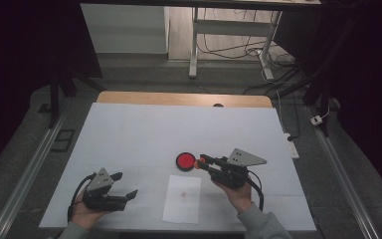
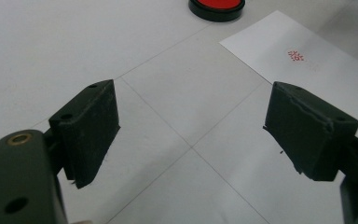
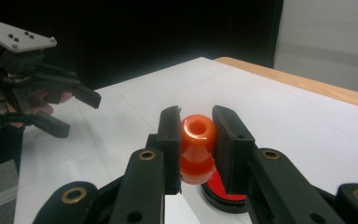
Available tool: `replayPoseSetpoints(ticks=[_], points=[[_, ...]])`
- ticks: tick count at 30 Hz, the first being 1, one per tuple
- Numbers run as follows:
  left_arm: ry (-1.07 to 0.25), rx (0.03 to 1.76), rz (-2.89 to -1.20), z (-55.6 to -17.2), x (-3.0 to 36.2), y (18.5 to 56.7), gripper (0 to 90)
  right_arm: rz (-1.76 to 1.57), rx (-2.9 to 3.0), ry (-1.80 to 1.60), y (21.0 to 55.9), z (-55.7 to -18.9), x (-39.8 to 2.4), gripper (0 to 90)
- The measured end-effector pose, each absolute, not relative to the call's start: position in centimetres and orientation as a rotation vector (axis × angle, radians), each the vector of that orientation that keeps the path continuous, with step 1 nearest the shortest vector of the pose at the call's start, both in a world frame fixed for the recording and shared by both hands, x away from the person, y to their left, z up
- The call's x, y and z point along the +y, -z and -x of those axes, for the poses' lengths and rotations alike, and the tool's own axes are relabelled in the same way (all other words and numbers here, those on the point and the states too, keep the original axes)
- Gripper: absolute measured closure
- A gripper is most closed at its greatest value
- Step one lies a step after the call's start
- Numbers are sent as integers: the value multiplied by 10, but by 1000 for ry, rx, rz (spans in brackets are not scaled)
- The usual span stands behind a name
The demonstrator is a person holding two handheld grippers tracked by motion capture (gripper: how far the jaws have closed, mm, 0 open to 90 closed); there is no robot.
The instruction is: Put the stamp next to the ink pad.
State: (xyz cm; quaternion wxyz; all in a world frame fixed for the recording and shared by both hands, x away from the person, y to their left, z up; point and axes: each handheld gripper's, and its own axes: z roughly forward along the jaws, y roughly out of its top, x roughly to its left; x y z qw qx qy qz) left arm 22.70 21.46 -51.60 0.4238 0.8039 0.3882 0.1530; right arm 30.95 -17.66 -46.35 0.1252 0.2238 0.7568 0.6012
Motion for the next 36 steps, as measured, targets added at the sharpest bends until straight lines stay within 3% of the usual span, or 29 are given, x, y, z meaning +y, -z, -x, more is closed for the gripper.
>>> replayPoseSetpoints(ticks=[36], points=[[-376,986,-2012,-232,213,517,167,-815,2158,-1593,476,-361,-183,726]])
